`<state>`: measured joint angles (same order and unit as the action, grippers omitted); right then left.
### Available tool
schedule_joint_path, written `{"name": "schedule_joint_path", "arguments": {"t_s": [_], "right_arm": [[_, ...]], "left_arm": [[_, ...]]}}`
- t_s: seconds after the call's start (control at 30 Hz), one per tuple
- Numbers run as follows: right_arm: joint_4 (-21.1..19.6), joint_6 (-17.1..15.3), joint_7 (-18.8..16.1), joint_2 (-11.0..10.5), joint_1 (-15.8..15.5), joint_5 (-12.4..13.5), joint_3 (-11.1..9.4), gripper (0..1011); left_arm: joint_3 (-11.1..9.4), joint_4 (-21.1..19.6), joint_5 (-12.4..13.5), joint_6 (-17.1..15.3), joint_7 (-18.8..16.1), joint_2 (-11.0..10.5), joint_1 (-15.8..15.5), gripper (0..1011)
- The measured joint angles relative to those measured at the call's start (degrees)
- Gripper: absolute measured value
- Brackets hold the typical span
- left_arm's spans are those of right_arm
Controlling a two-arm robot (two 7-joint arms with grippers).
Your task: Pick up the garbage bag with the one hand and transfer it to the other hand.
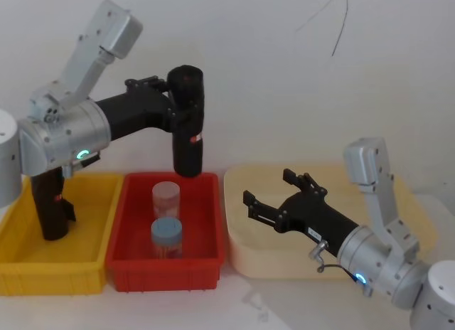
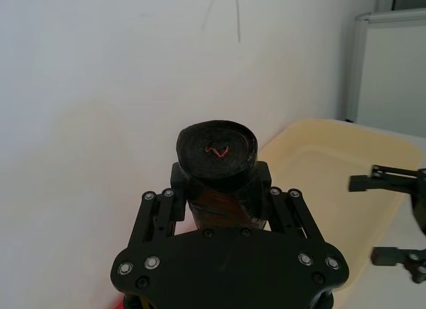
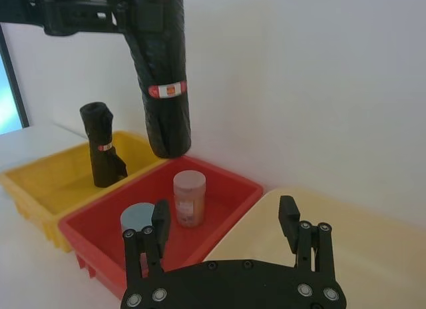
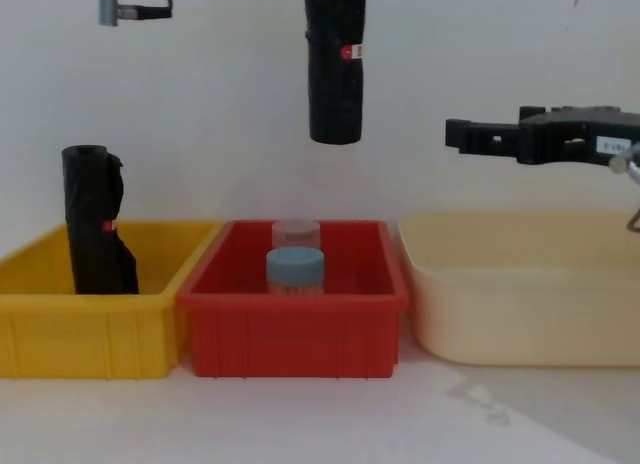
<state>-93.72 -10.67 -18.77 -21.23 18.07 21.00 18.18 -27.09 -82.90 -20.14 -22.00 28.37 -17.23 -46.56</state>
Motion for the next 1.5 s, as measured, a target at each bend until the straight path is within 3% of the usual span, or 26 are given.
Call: {"name": "schedule_joint_path", "arguments": {"t_s": [0.7,1.2,1.5], "right_arm": [[6.8,1.29,-1.53,2.27,7.0,-1.35,2.9,1000],[9.43,4.35,0.1,4.54,10.51,-5.43,4.79,1000],[10.56,4.21,1.21,6.0,11.46,-6.59,5.06,1000]], "left_arm": [[-2.24,2.27,-0.25,-0.22,1.11,1.6,-1.92,564],[-2.58,2.62,-0.29,-0.25,1.26,1.84,-2.21,564],[-2.66,2.7,-0.28,-0.25,1.31,1.9,-2.27,564]]}}
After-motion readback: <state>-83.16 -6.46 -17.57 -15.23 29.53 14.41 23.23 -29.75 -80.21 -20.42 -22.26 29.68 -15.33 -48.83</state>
